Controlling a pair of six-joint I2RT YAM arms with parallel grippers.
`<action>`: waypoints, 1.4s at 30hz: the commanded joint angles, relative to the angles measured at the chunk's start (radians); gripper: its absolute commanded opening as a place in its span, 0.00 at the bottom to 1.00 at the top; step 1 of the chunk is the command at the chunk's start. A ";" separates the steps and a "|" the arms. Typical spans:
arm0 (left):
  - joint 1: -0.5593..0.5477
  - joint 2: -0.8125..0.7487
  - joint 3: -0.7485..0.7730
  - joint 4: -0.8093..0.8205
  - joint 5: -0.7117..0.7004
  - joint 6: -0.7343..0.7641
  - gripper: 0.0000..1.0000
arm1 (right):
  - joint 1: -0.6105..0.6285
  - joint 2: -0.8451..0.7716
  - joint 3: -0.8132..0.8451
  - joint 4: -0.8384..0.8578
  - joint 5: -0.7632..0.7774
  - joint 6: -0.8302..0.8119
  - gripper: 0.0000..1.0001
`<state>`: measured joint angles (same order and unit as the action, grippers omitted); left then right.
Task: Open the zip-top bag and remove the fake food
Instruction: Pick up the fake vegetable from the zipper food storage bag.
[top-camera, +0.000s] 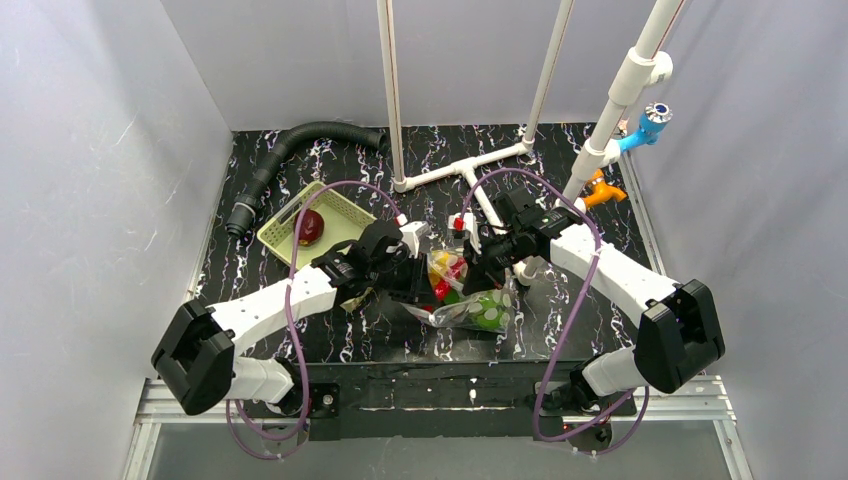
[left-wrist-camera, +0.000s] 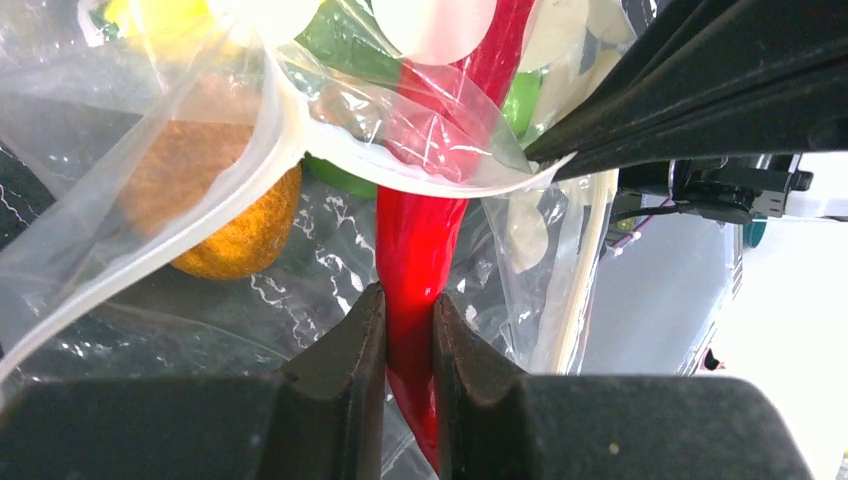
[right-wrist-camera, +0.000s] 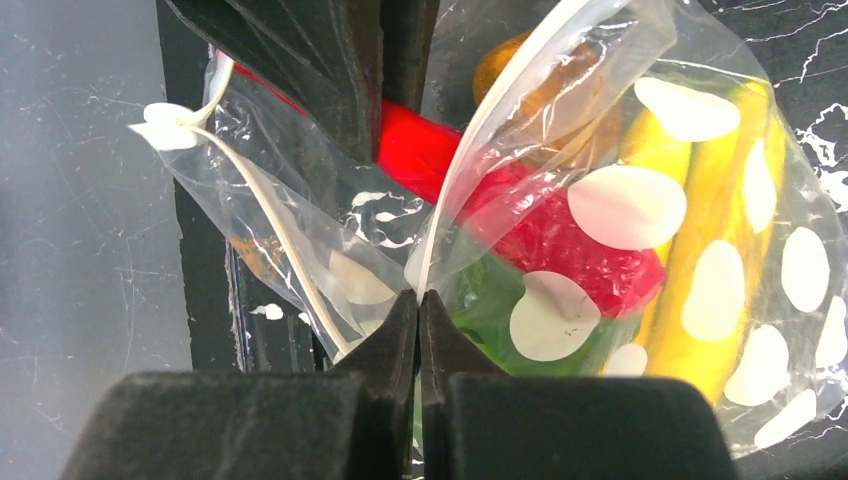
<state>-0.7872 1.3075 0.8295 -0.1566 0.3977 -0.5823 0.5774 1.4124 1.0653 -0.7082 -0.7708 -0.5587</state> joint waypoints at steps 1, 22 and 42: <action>0.006 -0.057 -0.009 -0.059 0.067 0.025 0.00 | -0.002 -0.017 -0.007 -0.022 -0.007 -0.020 0.01; 0.020 -0.053 -0.031 0.027 0.067 -0.067 0.00 | 0.094 0.019 0.011 -0.068 -0.006 -0.063 0.01; 0.093 -0.089 0.023 -0.307 0.223 0.007 0.00 | 0.103 0.010 0.016 -0.005 0.194 -0.023 0.01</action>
<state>-0.7021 1.2819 0.8112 -0.3367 0.5552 -0.6453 0.6872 1.4399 1.0653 -0.7326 -0.6090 -0.5877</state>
